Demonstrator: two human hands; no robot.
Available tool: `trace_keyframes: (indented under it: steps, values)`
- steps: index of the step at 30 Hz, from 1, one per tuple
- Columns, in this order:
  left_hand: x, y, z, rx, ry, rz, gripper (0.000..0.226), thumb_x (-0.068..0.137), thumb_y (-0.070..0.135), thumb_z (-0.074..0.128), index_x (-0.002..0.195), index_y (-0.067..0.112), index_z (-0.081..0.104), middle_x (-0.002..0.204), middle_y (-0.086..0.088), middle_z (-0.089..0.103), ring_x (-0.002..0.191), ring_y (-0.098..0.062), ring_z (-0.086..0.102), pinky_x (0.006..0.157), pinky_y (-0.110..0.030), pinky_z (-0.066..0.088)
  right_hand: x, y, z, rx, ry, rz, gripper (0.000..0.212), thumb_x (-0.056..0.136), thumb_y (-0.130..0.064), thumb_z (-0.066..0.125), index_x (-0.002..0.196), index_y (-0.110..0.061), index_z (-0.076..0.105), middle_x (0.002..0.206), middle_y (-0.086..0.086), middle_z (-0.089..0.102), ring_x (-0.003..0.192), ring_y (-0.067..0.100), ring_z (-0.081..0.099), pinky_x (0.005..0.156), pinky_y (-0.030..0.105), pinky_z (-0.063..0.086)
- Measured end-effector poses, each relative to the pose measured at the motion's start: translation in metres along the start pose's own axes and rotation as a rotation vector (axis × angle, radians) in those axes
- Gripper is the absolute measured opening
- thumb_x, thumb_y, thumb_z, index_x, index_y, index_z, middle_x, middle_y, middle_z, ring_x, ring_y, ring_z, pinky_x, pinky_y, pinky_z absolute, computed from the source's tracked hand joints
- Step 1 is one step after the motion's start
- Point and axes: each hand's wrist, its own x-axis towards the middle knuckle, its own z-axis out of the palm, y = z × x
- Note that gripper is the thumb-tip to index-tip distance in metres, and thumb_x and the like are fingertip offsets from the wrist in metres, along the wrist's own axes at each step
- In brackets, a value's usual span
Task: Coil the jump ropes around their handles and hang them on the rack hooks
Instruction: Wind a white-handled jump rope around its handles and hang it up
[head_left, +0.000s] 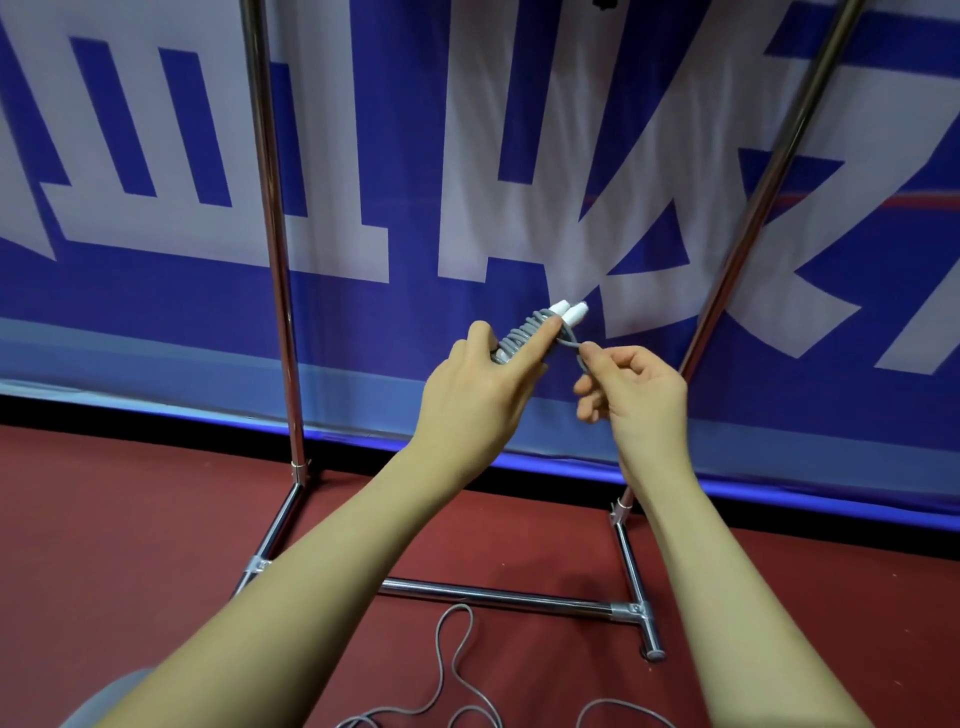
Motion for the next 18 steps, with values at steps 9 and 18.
trace_keyframes:
  steps: [9,18]
  values:
    - [0.003,0.002,-0.010,-0.451,-0.158,-0.220,0.045,0.094,0.050,0.033,0.139,0.048,0.036,0.086,-0.001,0.043,0.069,-0.022,0.050,0.063,-0.044,0.051,0.001,0.005,0.000,0.066,0.008,-0.094,0.015,0.094,-0.003,0.055,0.086,-0.013,0.062,0.067,-0.003,0.066,0.059,0.010,0.061,0.060,0.021,0.050]
    - [0.002,0.007,-0.010,-0.896,-0.376,-0.357,0.039,0.099,0.029,0.052,0.135,0.044,0.049,0.093,0.000,0.062,0.071,-0.010,0.057,0.062,-0.024,0.048,0.003,0.005,-0.001,0.301,0.054,-0.039,0.016,0.094,0.005,0.051,0.083,-0.006,0.058,0.068,0.000,0.071,0.072,0.013,0.070,0.075,0.027,0.056]
